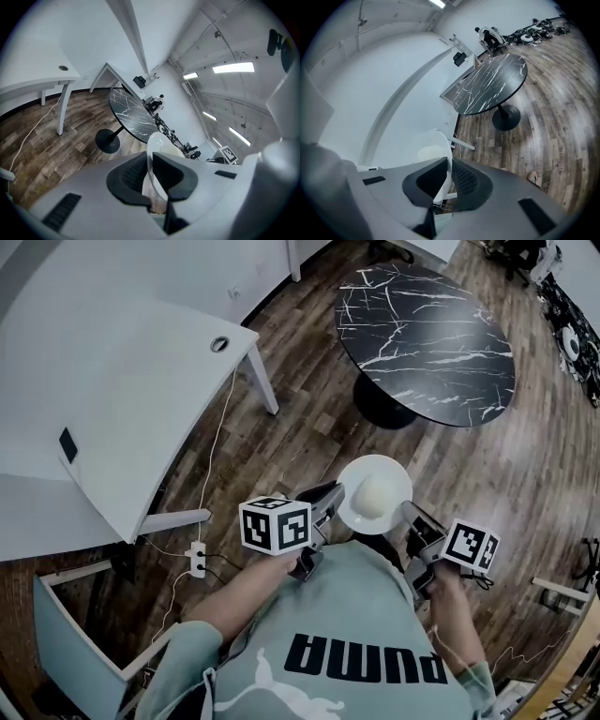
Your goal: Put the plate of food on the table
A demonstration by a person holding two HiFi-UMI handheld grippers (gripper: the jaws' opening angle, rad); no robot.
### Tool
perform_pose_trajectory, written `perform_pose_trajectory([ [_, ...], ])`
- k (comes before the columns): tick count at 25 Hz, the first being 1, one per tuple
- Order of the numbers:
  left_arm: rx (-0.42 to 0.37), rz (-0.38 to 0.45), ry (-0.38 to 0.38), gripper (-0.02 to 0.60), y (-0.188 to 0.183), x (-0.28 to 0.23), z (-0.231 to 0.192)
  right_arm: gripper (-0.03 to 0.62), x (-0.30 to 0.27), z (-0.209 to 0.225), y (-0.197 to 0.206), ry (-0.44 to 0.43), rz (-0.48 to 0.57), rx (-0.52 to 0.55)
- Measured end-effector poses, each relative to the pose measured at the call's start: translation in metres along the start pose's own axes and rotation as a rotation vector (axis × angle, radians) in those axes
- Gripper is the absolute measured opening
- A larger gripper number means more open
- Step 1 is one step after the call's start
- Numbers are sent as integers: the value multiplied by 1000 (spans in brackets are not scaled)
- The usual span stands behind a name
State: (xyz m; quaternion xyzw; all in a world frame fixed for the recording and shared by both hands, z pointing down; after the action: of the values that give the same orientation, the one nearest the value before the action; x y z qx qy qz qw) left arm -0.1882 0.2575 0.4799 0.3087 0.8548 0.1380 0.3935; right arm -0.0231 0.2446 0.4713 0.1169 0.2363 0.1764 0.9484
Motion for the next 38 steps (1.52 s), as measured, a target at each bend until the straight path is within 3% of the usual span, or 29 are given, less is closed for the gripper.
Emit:
perform_pose_trajectory([
  [13, 20, 13, -35, 40, -21, -19, -1, 34, -16, 9, -30, -20, -36, -8],
  [38, -16, 2, -133, 41, -102, -143, 65, 34, -11, 70, -184, -101, -66, -42],
])
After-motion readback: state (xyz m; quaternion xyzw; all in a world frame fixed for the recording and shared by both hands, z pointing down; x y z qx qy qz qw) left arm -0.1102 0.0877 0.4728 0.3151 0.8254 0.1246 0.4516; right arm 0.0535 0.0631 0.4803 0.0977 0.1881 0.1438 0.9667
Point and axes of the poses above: the fingertips, and each gripper's own axes: x backward along the fingers, z to its right, y out of its underside, the point moved 2 cm from there along x, backward along the fingers, and after that the axes turned 11 degrees about -y, right-handed, at the moved point
